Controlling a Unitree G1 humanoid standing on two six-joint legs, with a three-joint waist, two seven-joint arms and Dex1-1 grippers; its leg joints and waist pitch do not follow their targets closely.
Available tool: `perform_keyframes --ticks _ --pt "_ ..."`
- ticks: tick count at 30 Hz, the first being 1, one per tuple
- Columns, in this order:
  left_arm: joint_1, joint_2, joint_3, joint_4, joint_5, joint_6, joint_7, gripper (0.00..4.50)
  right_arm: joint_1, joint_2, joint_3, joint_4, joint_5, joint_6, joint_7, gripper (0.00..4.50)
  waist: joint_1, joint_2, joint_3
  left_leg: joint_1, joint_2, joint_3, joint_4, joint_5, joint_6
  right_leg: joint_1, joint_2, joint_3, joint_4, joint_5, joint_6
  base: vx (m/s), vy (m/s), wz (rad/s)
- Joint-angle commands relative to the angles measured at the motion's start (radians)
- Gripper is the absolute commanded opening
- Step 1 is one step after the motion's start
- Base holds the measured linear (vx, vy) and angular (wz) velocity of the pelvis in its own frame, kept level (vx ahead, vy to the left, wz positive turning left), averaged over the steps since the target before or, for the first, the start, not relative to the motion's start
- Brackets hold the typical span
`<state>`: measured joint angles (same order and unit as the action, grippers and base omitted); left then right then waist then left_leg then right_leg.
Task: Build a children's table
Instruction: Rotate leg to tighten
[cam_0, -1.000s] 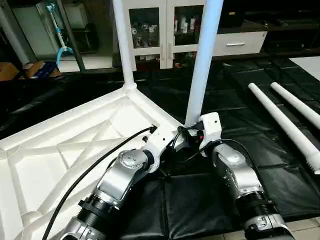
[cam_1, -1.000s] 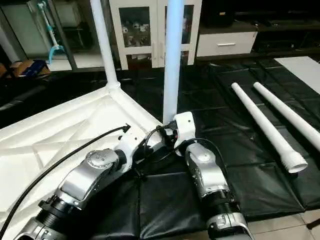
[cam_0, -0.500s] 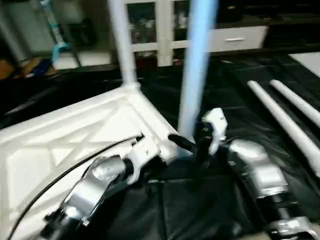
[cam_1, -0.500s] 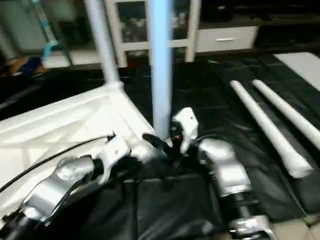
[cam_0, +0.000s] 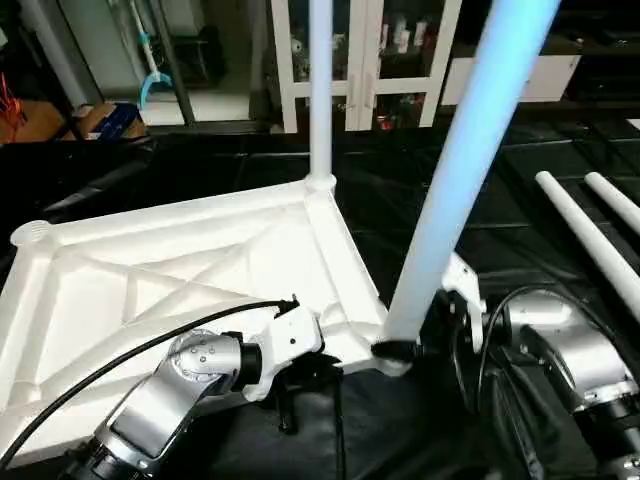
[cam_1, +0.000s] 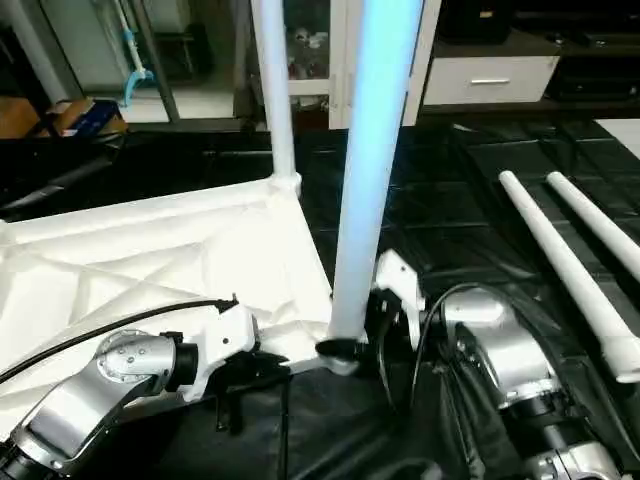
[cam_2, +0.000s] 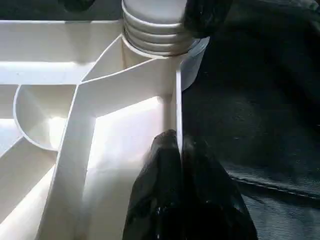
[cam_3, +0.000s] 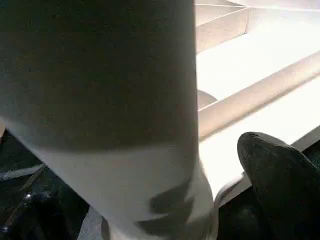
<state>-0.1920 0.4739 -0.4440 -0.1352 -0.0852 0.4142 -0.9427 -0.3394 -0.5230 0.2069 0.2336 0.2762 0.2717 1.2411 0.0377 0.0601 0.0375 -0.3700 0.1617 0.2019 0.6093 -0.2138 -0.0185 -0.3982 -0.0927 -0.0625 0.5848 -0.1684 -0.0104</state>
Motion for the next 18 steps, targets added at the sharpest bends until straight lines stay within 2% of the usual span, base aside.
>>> perform_keyframes --ticks 1,3,4,5,10,12,18 --pt "0.002 0.008 -0.018 -0.013 -0.009 -0.009 -0.025 0.00 0.004 -0.009 0.006 -0.011 -0.001 -0.010 0.007 4.20 -0.005 -0.017 -0.047 0.020 0.071 -0.033 -0.085 -0.247 0.041 0.034 -0.055 0.044 -0.070 -0.329 -0.202 0.000 0.000 0.00" --pt "0.001 0.009 -0.017 -0.012 -0.008 -0.009 -0.028 0.00 0.002 0.003 0.000 0.014 -0.011 -0.026 -0.010 4.12 -0.008 -0.014 -0.048 0.018 0.070 -0.036 -0.086 -0.258 0.033 0.035 -0.056 0.044 -0.071 -0.344 -0.193 0.000 0.000 0.00" --pt "0.001 0.009 -0.017 -0.012 -0.008 -0.009 -0.028 0.00 0.002 0.003 0.000 0.014 -0.011 -0.026 -0.010 4.12 -0.010 -0.017 -0.048 0.016 0.069 -0.036 -0.086 -0.258 0.033 0.034 -0.056 0.044 -0.072 -0.343 -0.191 0.000 0.000 0.00" --pt "-0.001 0.008 -0.017 -0.012 -0.008 -0.009 -0.028 0.00 0.000 0.017 -0.003 0.027 -0.015 -0.032 -0.027 3.93 -0.011 -0.018 -0.048 0.014 0.069 -0.037 -0.086 -0.254 0.034 0.035 -0.057 0.044 -0.072 -0.347 -0.188 0.000 0.000 0.00" --pt "-0.003 0.006 -0.017 -0.010 -0.008 -0.007 -0.026 0.00 0.004 0.018 0.010 0.031 -0.024 -0.039 -0.019 3.61 -0.011 -0.018 -0.052 0.014 0.069 -0.036 -0.084 -0.223 0.045 0.036 -0.055 0.043 -0.067 -0.297 -0.200 0.000 0.000 0.00" --pt "-0.003 0.007 -0.017 -0.008 -0.004 -0.009 -0.024 0.00 0.001 0.016 0.012 0.037 -0.028 -0.041 -0.015 3.36 -0.011 -0.021 -0.052 0.013 0.069 -0.035 -0.083 -0.212 0.053 0.038 -0.055 0.043 -0.065 -0.281 -0.207 0.000 0.000 0.00" --pt "0.004 0.009 -0.019 -0.012 -0.004 -0.010 -0.024 0.00 0.006 0.017 0.013 0.033 -0.025 -0.037 -0.004 2.94 -0.011 -0.020 -0.052 0.013 0.069 -0.036 -0.082 -0.219 0.053 0.038 -0.056 0.043 -0.065 -0.296 -0.207 0.000 0.000 0.00"
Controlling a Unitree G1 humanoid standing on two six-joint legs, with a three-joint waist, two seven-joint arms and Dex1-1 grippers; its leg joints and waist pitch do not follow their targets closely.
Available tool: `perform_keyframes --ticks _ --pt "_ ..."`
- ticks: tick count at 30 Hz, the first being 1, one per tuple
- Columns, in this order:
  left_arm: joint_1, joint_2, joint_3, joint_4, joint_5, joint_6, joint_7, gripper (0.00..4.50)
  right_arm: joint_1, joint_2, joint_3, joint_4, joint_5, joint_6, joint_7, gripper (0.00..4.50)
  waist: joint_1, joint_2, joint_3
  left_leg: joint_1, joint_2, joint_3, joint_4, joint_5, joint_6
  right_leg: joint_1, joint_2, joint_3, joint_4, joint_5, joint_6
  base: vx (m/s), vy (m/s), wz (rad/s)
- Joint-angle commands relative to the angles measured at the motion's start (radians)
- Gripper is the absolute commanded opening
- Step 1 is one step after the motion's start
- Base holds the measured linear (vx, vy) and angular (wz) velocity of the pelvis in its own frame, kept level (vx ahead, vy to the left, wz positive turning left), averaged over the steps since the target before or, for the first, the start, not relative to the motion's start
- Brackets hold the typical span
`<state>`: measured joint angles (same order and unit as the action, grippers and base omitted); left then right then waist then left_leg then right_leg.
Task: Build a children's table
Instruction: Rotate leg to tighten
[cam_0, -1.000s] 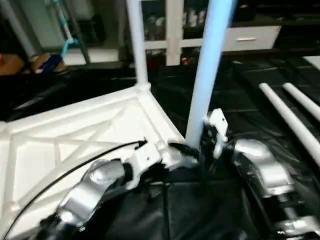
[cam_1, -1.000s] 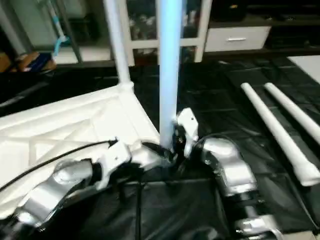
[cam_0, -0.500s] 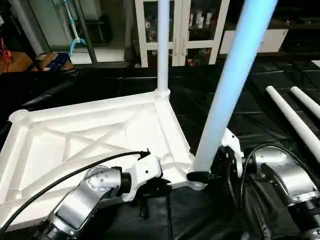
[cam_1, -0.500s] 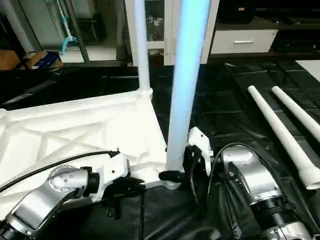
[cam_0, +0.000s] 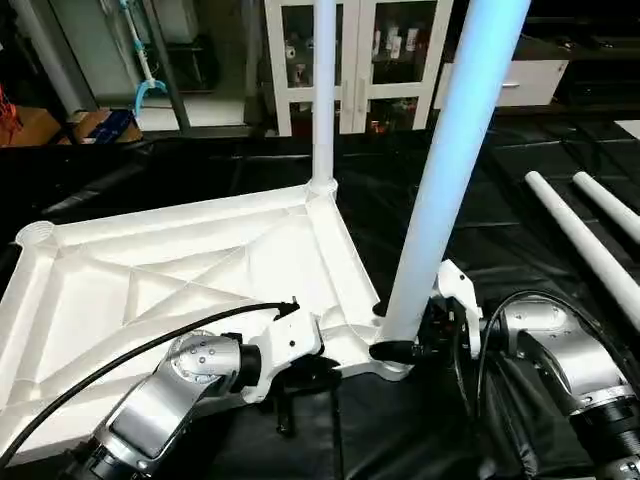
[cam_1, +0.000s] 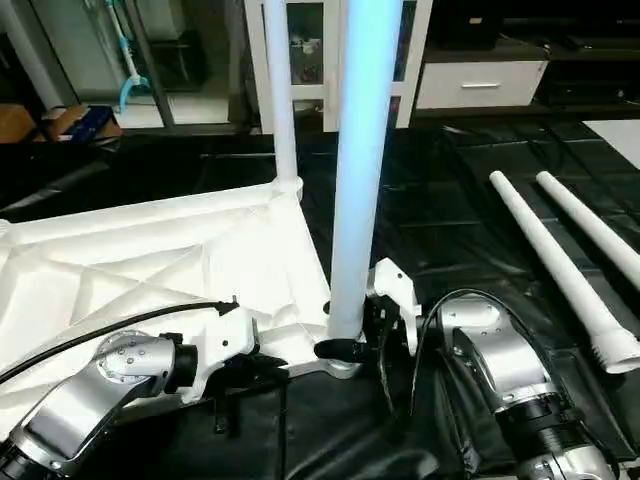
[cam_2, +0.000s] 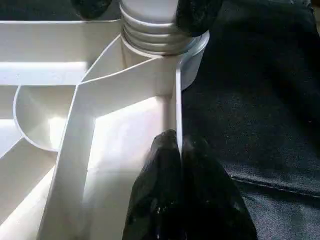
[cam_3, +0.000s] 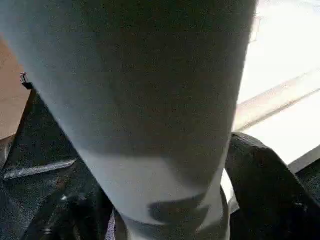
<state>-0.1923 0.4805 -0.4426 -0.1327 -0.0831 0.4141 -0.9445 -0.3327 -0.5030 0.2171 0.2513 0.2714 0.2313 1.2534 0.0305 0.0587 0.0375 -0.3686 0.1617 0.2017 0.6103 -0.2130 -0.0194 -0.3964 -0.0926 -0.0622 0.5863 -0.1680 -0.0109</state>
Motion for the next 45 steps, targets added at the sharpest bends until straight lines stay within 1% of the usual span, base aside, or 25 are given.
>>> perform_keyframes --ticks 1,5,6,11,14,17,19,20,21,22,23,25,27,29,32,33,34,35,36,37,38,39,40,43,45 --pt "0.005 0.002 -0.021 -0.015 -0.006 -0.009 -0.022 0.00 0.003 -0.002 0.003 0.014 -0.020 0.004 -0.016 2.88 -0.003 -0.017 -0.051 0.012 0.069 -0.036 -0.084 -0.221 0.054 0.035 -0.056 0.043 -0.067 -0.299 -0.206 0.000 0.000 0.00" --pt "0.004 0.000 -0.016 -0.009 -0.002 -0.006 -0.011 0.00 0.000 0.031 -0.017 0.028 -0.015 0.001 -0.069 2.56 -0.007 -0.018 -0.049 0.010 0.068 -0.036 -0.085 -0.240 0.046 0.035 -0.056 0.043 -0.070 -0.327 -0.198 0.000 0.000 0.00" --pt "-0.003 -0.011 -0.010 0.005 0.011 0.000 0.016 0.00 -0.016 0.065 -0.035 0.059 -0.034 -0.015 -0.152 2.49 -0.009 -0.018 -0.049 0.011 0.068 -0.037 -0.086 -0.249 0.040 0.034 -0.056 0.043 -0.071 -0.342 -0.194 0.000 0.000 0.00" --pt "-0.035 -0.061 0.010 0.075 0.050 0.007 0.111 0.00 -0.051 0.148 -0.071 0.132 -0.083 -0.035 -0.359 2.39 -0.032 -0.019 -0.045 0.013 0.060 -0.042 -0.087 -0.321 -0.005 0.026 -0.055 0.040 -0.081 -0.454 -0.159 0.000 0.000 0.00" --pt "-0.100 -0.148 0.047 0.168 0.086 0.069 0.254 0.00 -0.070 0.254 -0.112 0.147 -0.089 0.034 -0.555 2.38 -0.040 -0.015 -0.044 0.014 0.059 -0.046 -0.089 -0.347 -0.017 0.023 -0.053 0.038 -0.084 -0.478 -0.144 0.000 0.000 0.00" --pt "-0.153 -0.230 0.100 0.244 0.095 0.123 0.387 0.00 -0.088 0.326 -0.132 0.177 -0.121 0.058 -0.720 2.38 -0.049 -0.018 -0.041 0.015 0.057 -0.045 -0.089 -0.363 -0.028 0.017 -0.053 0.037 -0.090 -0.502 -0.131 0.000 0.000 0.00" --pt "-0.204 -0.309 0.151 0.312 0.088 0.155 0.484 0.00 -0.109 0.397 -0.136 0.214 -0.156 0.048 -0.862 2.38 -0.055 -0.019 -0.046 0.016 0.052 -0.047 -0.086 -0.366 -0.031 0.017 -0.055 0.033 -0.094 -0.529 -0.118 0.000 0.000 0.00" --pt "-0.204 -0.309 0.151 0.312 0.088 0.155 0.484 0.00 -0.109 0.397 -0.136 0.214 -0.156 0.048 -0.862 2.38 -0.055 -0.018 -0.046 0.014 0.054 -0.048 -0.086 -0.355 -0.025 0.018 -0.057 0.034 -0.096 -0.520 -0.116 0.000 0.000 0.00" --pt "-0.230 -0.340 0.165 0.346 0.087 0.154 0.513 0.00 -0.122 0.442 -0.139 0.232 -0.155 0.039 -0.912 2.38 -0.055 -0.022 -0.048 0.010 0.055 -0.048 -0.088 -0.350 -0.018 0.021 -0.055 0.033 -0.095 -0.501 -0.115 0.000 0.000 0.00" --pt "-0.255 -0.363 0.171 0.381 0.091 0.147 0.537 0.00 -0.138 0.492 -0.146 0.251 -0.138 0.035 -0.951 2.38 -0.056 -0.020 -0.048 0.012 0.052 -0.045 -0.087 -0.343 -0.013 0.015 -0.055 0.035 -0.097 -0.490 -0.120 0.000 0.000 0.00" --pt "-0.265 -0.372 0.170 0.397 0.097 0.140 0.545 0.00 -0.150 0.517 -0.145 0.259 -0.136 0.028 -0.961 2.38 -0.055 -0.019 -0.050 0.011 0.053 -0.047 -0.088 -0.339 -0.012 0.018 -0.057 0.034 -0.095 -0.481 -0.122 0.000 0.000 0.00" --pt "-0.267 -0.376 0.167 0.403 0.100 0.138 0.544 0.00 -0.157 0.525 -0.136 0.261 -0.148 0.011 -0.959 2.38 -0.053 -0.017 -0.050 0.009 0.055 -0.046 -0.090 -0.331 -0.007 0.021 -0.055 0.034 -0.092 -0.441 -0.130 0.000 0.000 0.00" --pt "-0.264 -0.377 0.166 0.403 0.104 0.142 0.545 0.00 -0.158 0.530 -0.132 0.246 -0.146 -0.002 -0.929 2.38 -0.051 -0.018 -0.051 0.006 0.058 -0.044 -0.091 -0.311 0.003 0.025 -0.055 0.036 -0.086 -0.378 -0.149 0.000 0.000 0.00" --pt "-0.251 -0.367 0.164 0.390 0.104 0.149 0.536 0.00 -0.150 0.516 -0.124 0.217 -0.130 -0.023 -0.866 2.93 -0.050 -0.017 -0.053 0.006 0.058 -0.042 -0.090 -0.295 0.011 0.028 -0.056 0.037 -0.082 -0.348 -0.163 0.000 0.000 0.00" --pt "-0.227 -0.332 0.152 0.364 0.106 0.158 0.502 0.00 -0.148 0.478 -0.116 0.175 -0.100 -0.048 -0.758 3.15 -0.046 -0.017 -0.056 0.002 0.060 -0.040 -0.087 -0.266 0.037 0.036 -0.057 0.038 -0.074 -0.289 -0.180 0.000 0.000 0.00" --pt "-0.222 -0.322 0.147 0.358 0.109 0.157 0.494 0.00 -0.147 0.466 -0.110 0.168 -0.102 -0.054 -0.739 3.27 -0.052 -0.016 -0.054 -0.009 0.060 -0.044 -0.090 -0.252 0.047 0.043 -0.059 0.036 -0.072 -0.289 -0.178 0.000 0.000 0.00" --pt "-0.219 -0.315 0.144 0.356 0.111 0.154 0.484 0.00 -0.147 0.456 -0.104 0.163 -0.105 -0.060 -0.723 3.42 -0.054 -0.016 -0.054 -0.012 0.060 -0.046 -0.090 -0.245 0.049 0.047 -0.059 0.034 -0.071 -0.296 -0.177 0.000 0.000 0.00" --pt "-0.212 -0.302 0.137 0.346 0.110 0.156 0.462 0.00 -0.143 0.442 -0.103 0.148 -0.088 -0.048 -0.684 3.56 -0.052 -0.016 -0.055 -0.007 0.061 -0.045 -0.088 -0.245 0.047 0.042 -0.059 0.033 -0.075 -0.315 -0.175 0.000 0.000 0.00" --pt "-0.212 -0.302 0.137 0.346 0.110 0.156 0.462 0.00 -0.143 0.442 -0.103 0.148 -0.088 -0.048 -0.684 3.56 -0.048 -0.016 -0.059 0.001 0.061 -0.041 -0.082 -0.228 0.050 0.037 -0.060 0.036 -0.074 -0.288 -0.189 0.000 0.000 0.00" --pt "-0.196 -0.273 0.117 0.326 0.110 0.141 0.418 0.00 -0.136 0.411 -0.101 0.125 -0.063 -0.039 -0.616 3.56 -0.047 -0.015 -0.060 0.001 0.061 -0.040 -0.081 -0.210 0.054 0.038 -0.059 0.038 -0.071 -0.258 -0.199 0.000 0.000 0.00" --pt "-0.180 -0.245 0.099 0.304 0.106 0.130 0.374 0.00 -0.130 0.378 -0.098 0.103 -0.037 -0.025 -0.548 3.64 -0.045 -0.018 -0.060 -0.006 0.060 -0.041 -0.081 -0.184 0.074 0.046 -0.057 0.035 -0.065 -0.213 -0.208 0.000 0.000 0.00" --pt "-0.158 -0.206 0.074 0.274 0.101 0.103 0.315 0.00 -0.121 0.335 -0.094 0.079 -0.016 -0.013 -0.470 3.87 -0.043 -0.017 -0.060 -0.006 0.062 -0.040 -0.080 -0.173 0.092 0.045 -0.057 0.035 -0.063 -0.198 -0.216 0.000 0.000 0.00" --pt "-0.131 -0.163 0.050 0.240 0.091 0.052 0.249 0.00 -0.111 0.283 -0.086 0.057 -0.007 0.000 -0.385 3.87 -0.040 -0.014 -0.061 -0.004 0.063 -0.042 -0.079 -0.159 0.101 0.046 -0.057 0.034 -0.061 -0.184 -0.221 0.000 0.000 0.00" --pt "-0.095 -0.115 0.034 0.191 0.069 0.018 0.178 0.00 -0.095 0.222 -0.083 0.032 0.006 0.011 -0.291 4.07 -0.039 -0.010 -0.062 0.000 0.065 -0.037 -0.075 -0.135 0.116 0.042 -0.053 0.034 -0.052 -0.119 -0.249 0.000 0.000 0.00" --pt "-0.064 -0.075 0.023 0.149 0.050 -0.007 0.119 0.00 -0.085 0.170 -0.080 0.015 0.018 0.024 -0.222 4.07 -0.034 -0.012 -0.059 0.003 0.066 -0.035 -0.078 -0.152 0.117 0.043 -0.055 0.034 -0.055 -0.139 -0.256 0.000 0.000 0.00"
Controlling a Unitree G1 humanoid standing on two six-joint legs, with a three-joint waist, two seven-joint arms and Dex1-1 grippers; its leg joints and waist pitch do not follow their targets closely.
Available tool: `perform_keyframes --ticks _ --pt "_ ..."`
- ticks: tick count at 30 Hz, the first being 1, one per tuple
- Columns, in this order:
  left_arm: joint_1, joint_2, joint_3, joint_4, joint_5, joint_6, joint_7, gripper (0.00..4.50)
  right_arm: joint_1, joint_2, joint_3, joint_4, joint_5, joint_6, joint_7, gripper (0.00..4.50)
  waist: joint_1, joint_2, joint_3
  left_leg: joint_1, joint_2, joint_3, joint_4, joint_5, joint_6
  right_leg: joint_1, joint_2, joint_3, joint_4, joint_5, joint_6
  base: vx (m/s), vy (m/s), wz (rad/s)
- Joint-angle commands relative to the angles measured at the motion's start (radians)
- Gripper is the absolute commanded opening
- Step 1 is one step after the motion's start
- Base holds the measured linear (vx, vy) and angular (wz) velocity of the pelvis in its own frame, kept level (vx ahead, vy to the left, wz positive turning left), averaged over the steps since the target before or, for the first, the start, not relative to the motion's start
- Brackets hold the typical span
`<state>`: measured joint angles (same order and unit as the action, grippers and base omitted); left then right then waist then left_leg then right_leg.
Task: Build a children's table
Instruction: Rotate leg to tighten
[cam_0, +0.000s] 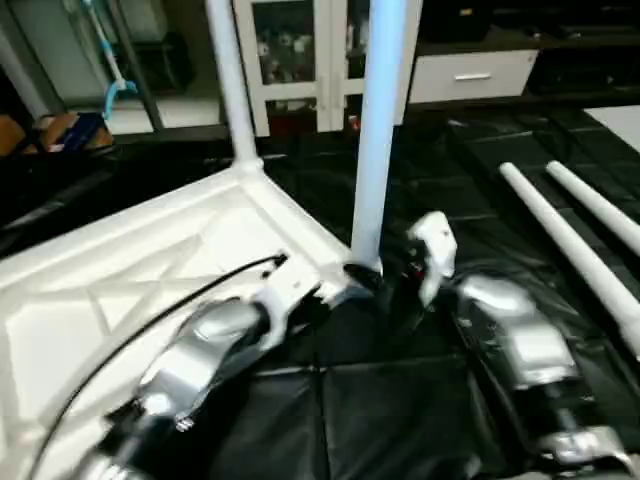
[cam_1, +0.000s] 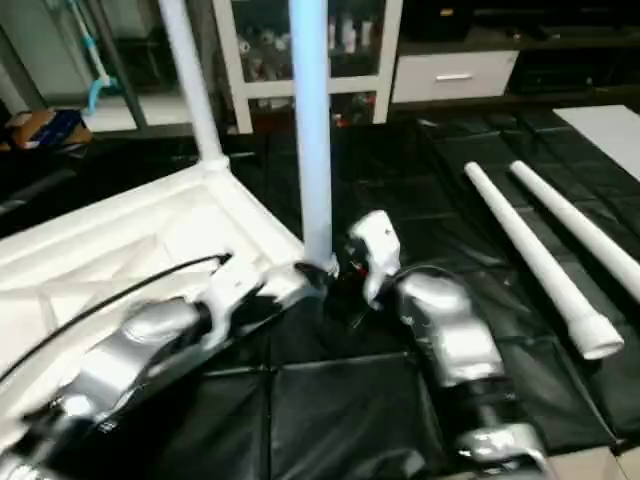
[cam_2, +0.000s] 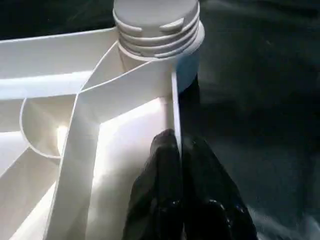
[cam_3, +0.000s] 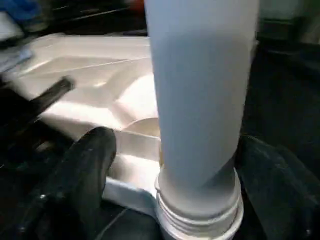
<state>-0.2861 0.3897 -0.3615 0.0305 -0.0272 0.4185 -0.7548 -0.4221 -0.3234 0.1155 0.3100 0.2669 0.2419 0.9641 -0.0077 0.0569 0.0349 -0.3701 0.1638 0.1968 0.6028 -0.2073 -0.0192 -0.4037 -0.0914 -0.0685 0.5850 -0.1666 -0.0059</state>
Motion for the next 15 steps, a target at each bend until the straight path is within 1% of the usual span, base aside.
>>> perform_keyframes --ticks 1,3,5,6,7,8,12,13,14,15 --pt "0.043 0.035 -0.062 -0.032 -0.014 -0.016 -0.095 0.00 0.010 -0.036 0.026 -0.049 0.023 0.018 0.099 4.07 0.007 -0.009 -0.057 0.007 0.066 -0.031 -0.071 -0.165 0.113 0.050 -0.056 0.040 -0.053 -0.149 -0.262 0.000 0.000 0.00" --pt "0.058 0.056 -0.063 -0.051 -0.022 -0.015 -0.118 0.00 0.018 -0.071 0.034 -0.053 0.023 0.020 0.140 4.07 0.014 -0.009 -0.053 0.010 0.068 -0.030 -0.075 -0.189 0.098 0.047 -0.055 0.042 -0.057 -0.184 -0.257 0.000 0.000 0.00" --pt "0.077 0.077 -0.061 -0.074 -0.039 -0.027 -0.151 0.00 0.033 -0.118 0.043 -0.065 0.030 0.028 0.195 4.07 0.024 -0.010 -0.050 0.023 0.068 -0.026 -0.077 -0.240 0.066 0.038 -0.052 0.046 -0.064 -0.244 -0.247 0.000 0.000 0.00" --pt "0.085 0.083 -0.057 -0.081 -0.047 -0.036 -0.165 0.00 0.039 -0.139 0.045 -0.069 0.033 0.035 0.222 4.07 0.026 -0.011 -0.048 0.023 0.069 -0.025 -0.079 -0.252 0.055 0.037 -0.052 0.048 -0.066 -0.259 -0.242 0.000 0.000 0.00" --pt "0.088 0.087 -0.056 -0.085 -0.050 -0.038 -0.171 0.00 0.041 -0.147 0.046 -0.069 0.033 0.038 0.231 4.07 0.027 -0.011 -0.048 0.021 0.069 -0.026 -0.080 -0.250 0.052 0.039 -0.053 0.048 -0.065 -0.261 -0.240 0.000 0.000 0.00" --pt "0.095 0.096 -0.055 -0.094 -0.056 -0.039 -0.184 0.00 0.045 -0.164 0.046 -0.069 0.035 0.039 0.257 4.07 0.029 -0.014 -0.047 0.019 0.070 -0.026 -0.081 -0.254 0.047 0.041 -0.053 0.049 -0.065 -0.271 -0.234 0.000 0.000 0.00" --pt "0.102 0.106 -0.056 -0.107 -0.065 -0.041 -0.198 0.00 0.048 -0.179 0.050 -0.070 0.041 0.041 0.286 4.07 0.032 -0.015 -0.047 0.017 0.067 -0.028 -0.081 -0.263 0.038 0.040 -0.057 0.050 -0.069 -0.316 -0.214 0.000 0.000 0.00" --pt "0.103 0.106 -0.056 -0.110 -0.065 -0.040 -0.200 0.00 0.049 -0.181 0.051 -0.069 0.040 0.040 0.290 4.07 0.033 -0.014 -0.047 0.017 0.067 -0.028 -0.081 -0.262 0.038 0.040 -0.057 0.050 -0.069 -0.318 -0.212 0.000 0.000 0.00" --pt "0.102 0.105 -0.057 -0.111 -0.065 -0.039 -0.201 0.00 0.050 -0.181 0.052 -0.066 0.038 0.033 0.293 4.07 0.033 -0.015 -0.047 0.017 0.067 -0.028 -0.081 -0.258 0.037 0.039 -0.056 0.050 -0.070 -0.317 -0.211 0.000 0.000 0.00" --pt "0.102 0.105 -0.058 -0.113 -0.066 -0.039 -0.202 0.00 0.050 -0.181 0.053 -0.064 0.038 0.028 0.296 3.82 0.033 -0.015 -0.048 0.017 0.067 -0.028 -0.081 -0.254 0.037 0.040 -0.056 0.050 -0.069 -0.313 -0.211 0.000 0.000 0.00"
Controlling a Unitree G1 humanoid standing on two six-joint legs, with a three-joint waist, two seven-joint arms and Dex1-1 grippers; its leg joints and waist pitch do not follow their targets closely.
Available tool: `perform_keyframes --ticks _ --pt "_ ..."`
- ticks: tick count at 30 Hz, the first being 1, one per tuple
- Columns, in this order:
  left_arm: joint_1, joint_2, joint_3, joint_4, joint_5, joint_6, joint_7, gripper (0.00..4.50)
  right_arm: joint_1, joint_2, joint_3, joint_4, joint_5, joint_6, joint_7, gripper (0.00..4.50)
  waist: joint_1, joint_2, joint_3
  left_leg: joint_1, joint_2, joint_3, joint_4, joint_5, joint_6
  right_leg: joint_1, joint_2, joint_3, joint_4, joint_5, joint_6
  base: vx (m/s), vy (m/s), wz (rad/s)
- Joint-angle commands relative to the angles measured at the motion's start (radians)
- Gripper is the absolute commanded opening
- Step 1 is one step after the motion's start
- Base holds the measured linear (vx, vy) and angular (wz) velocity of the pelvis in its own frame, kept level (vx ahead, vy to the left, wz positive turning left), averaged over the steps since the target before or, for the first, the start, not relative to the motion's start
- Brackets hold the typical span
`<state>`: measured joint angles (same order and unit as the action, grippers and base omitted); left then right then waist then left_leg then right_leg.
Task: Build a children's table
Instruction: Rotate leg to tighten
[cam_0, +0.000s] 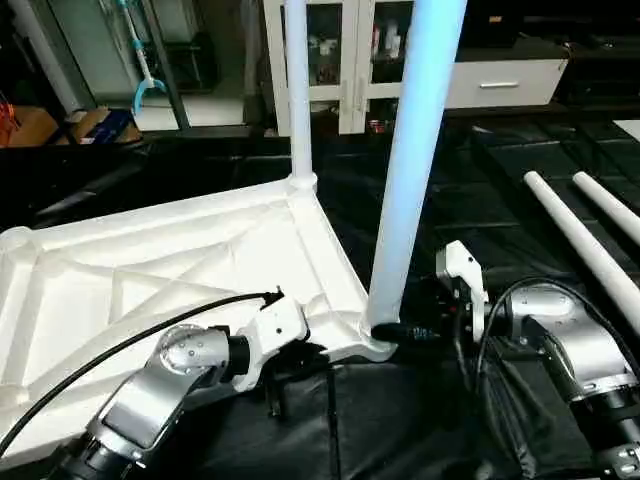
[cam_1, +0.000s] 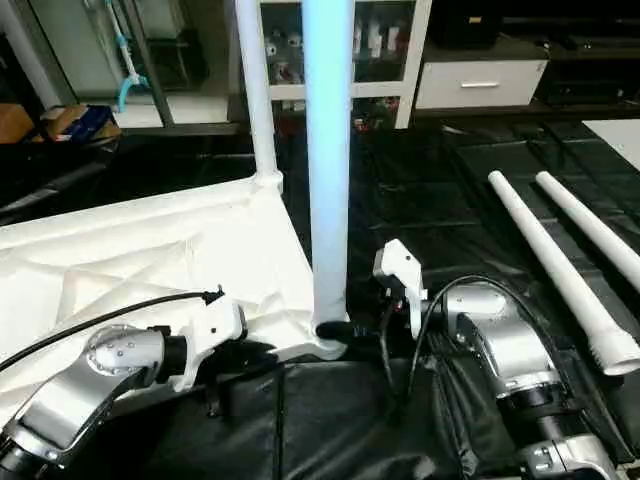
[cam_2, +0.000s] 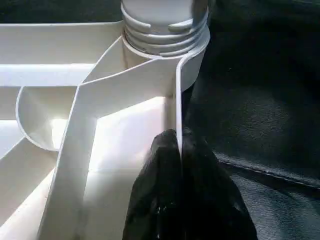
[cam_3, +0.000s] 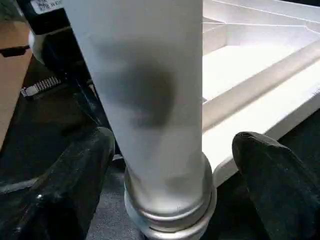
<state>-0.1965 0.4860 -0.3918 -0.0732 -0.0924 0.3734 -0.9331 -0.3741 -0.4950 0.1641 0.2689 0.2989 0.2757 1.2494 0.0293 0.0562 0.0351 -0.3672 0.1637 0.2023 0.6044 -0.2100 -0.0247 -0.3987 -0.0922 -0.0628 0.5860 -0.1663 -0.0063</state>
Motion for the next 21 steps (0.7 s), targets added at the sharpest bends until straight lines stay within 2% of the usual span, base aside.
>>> perform_keyframes --ticks 1,3,5,8,15,16,20,21 --pt "0.012 0.009 -0.028 -0.009 -0.002 0.005 -0.024 0.00 0.002 -0.010 0.006 -0.022 0.006 -0.008 0.012 3.74 -0.003 -0.014 -0.049 0.014 0.067 -0.033 -0.081 -0.243 0.045 0.035 -0.055 0.044 -0.069 -0.304 -0.212 0.000 0.000 0.00" --pt "0.012 0.007 -0.028 -0.010 -0.001 0.004 -0.026 0.00 0.004 -0.006 0.004 -0.023 0.016 -0.004 0.023 3.71 -0.002 -0.013 -0.051 0.012 0.067 -0.033 -0.080 -0.220 0.051 0.037 -0.054 0.044 -0.065 -0.274 -0.218 0.000 0.000 0.00" --pt "0.012 0.006 -0.028 -0.010 -0.002 0.003 -0.026 0.00 0.005 -0.001 0.003 -0.025 0.027 0.003 0.035 3.33 -0.001 -0.014 -0.054 0.011 0.067 -0.033 -0.078 -0.198 0.063 0.038 -0.053 0.043 -0.061 -0.235 -0.230 0.000 0.000 0.00" --pt "0.011 0.003 -0.031 -0.010 -0.001 0.005 -0.025 0.00 0.007 -0.002 0.007 -0.032 0.027 0.009 0.041 3.14 0.000 -0.016 -0.054 0.010 0.067 -0.031 -0.076 -0.180 0.073 0.039 -0.053 0.043 -0.059 -0.215 -0.237 0.000 0.000 0.00" --pt "0.015 0.003 -0.031 -0.014 0.000 0.008 -0.027 0.00 0.011 -0.004 0.010 -0.037 0.036 0.023 0.052 2.63 0.001 -0.015 -0.053 0.010 0.067 -0.033 -0.076 -0.188 0.070 0.040 -0.054 0.042 -0.061 -0.245 -0.230 0.000 0.000 0.00" --pt "0.016 0.003 -0.031 -0.013 0.001 0.008 -0.027 0.00 0.012 -0.004 0.010 -0.038 0.036 0.023 0.053 2.41 0.001 -0.015 -0.054 0.010 0.067 -0.033 -0.076 -0.187 0.069 0.040 -0.055 0.042 -0.061 -0.244 -0.230 0.000 0.000 0.00" --pt "0.017 0.003 -0.031 -0.014 0.002 0.011 -0.029 0.00 0.016 -0.003 0.008 -0.041 0.040 0.033 0.057 2.25 0.002 -0.015 -0.054 0.011 0.067 -0.032 -0.075 -0.183 0.069 0.039 -0.054 0.042 -0.061 -0.242 -0.231 0.000 0.000 0.00" --pt "0.018 0.005 -0.031 -0.016 0.002 0.012 -0.030 0.00 0.016 -0.003 0.007 -0.042 0.042 0.040 0.056 2.10 0.002 -0.013 -0.054 0.011 0.067 -0.032 -0.075 -0.184 0.069 0.040 -0.054 0.042 -0.060 -0.241 -0.232 0.000 0.000 0.00"
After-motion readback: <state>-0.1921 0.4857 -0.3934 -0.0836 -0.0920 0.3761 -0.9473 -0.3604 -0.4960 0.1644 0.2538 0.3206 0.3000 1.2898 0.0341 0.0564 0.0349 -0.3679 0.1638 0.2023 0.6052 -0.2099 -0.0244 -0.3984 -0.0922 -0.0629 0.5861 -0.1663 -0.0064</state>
